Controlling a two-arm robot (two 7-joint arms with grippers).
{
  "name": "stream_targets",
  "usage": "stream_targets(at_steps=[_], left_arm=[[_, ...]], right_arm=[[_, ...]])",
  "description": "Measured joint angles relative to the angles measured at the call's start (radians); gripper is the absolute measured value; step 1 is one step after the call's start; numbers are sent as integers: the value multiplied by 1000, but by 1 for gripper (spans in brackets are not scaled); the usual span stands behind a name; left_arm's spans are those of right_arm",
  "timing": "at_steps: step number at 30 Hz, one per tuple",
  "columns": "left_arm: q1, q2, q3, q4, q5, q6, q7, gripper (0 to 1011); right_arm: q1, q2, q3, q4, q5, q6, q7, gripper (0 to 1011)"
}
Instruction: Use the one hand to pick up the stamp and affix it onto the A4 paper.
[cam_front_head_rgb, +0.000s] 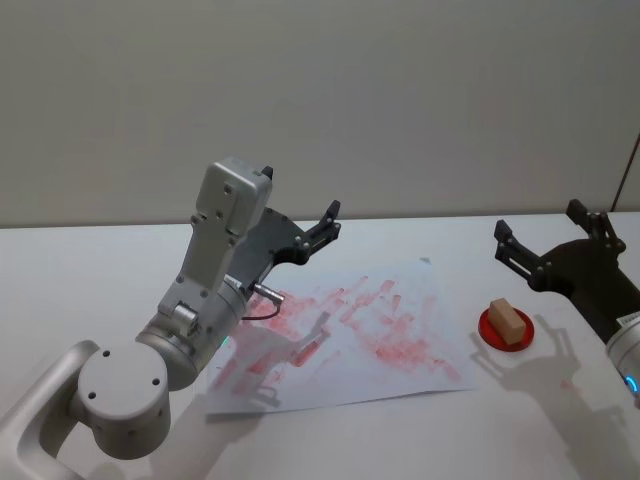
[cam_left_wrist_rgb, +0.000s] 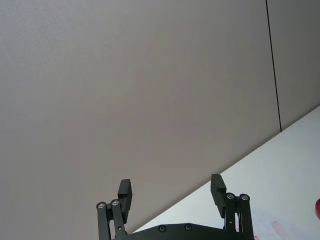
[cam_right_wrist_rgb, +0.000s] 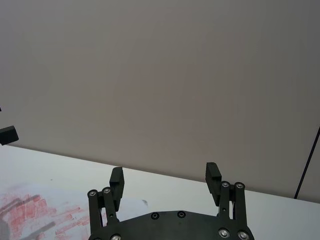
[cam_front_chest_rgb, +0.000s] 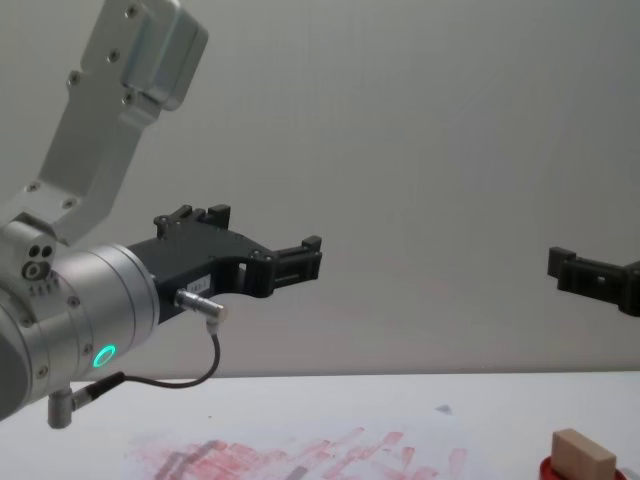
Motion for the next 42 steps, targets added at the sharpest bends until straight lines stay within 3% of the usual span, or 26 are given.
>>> stream_targets(at_steps=[42], left_arm=[[0,0,0,0,0,0,0,1001]], right_arm=[[-7,6,3,-4,5,0,3,1001]])
